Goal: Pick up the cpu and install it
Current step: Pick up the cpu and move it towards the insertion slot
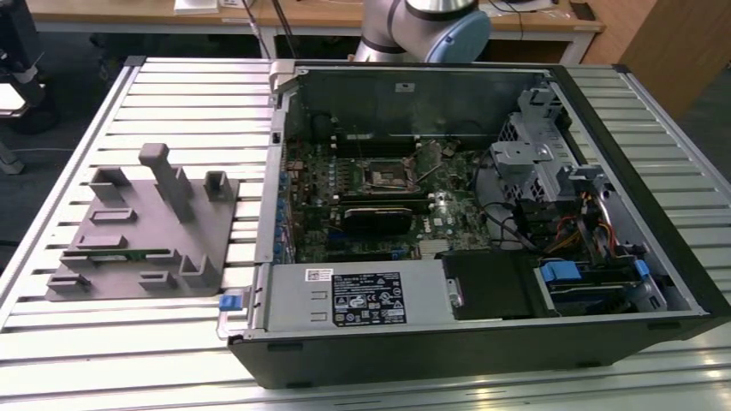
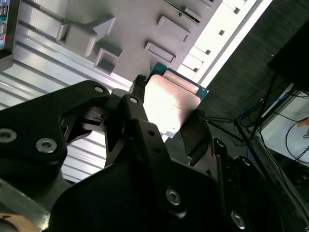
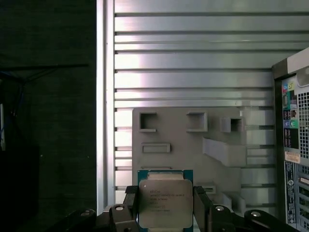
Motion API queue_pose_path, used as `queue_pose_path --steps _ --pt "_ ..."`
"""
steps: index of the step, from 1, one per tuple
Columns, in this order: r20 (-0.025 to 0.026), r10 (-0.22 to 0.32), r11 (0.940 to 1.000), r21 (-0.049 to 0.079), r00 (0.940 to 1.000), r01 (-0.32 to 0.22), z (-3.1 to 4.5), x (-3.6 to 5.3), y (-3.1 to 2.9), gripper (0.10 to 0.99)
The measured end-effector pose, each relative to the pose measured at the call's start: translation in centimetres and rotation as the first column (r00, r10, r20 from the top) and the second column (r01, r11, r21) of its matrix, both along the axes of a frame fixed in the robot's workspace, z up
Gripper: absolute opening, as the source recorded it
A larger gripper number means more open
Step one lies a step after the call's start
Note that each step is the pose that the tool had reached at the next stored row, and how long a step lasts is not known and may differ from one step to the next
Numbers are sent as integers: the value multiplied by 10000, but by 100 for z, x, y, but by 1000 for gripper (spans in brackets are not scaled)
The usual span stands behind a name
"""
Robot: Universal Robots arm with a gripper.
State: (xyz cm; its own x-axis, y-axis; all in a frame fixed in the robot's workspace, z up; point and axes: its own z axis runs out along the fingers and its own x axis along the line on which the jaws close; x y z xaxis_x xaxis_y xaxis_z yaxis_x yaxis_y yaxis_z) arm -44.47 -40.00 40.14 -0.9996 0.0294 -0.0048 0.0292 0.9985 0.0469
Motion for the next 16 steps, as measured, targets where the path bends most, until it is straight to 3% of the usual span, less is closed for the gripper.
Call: queue_pose_path --steps 16 --pt "-5 1 10000 0 10000 -1 6 220 0 545"
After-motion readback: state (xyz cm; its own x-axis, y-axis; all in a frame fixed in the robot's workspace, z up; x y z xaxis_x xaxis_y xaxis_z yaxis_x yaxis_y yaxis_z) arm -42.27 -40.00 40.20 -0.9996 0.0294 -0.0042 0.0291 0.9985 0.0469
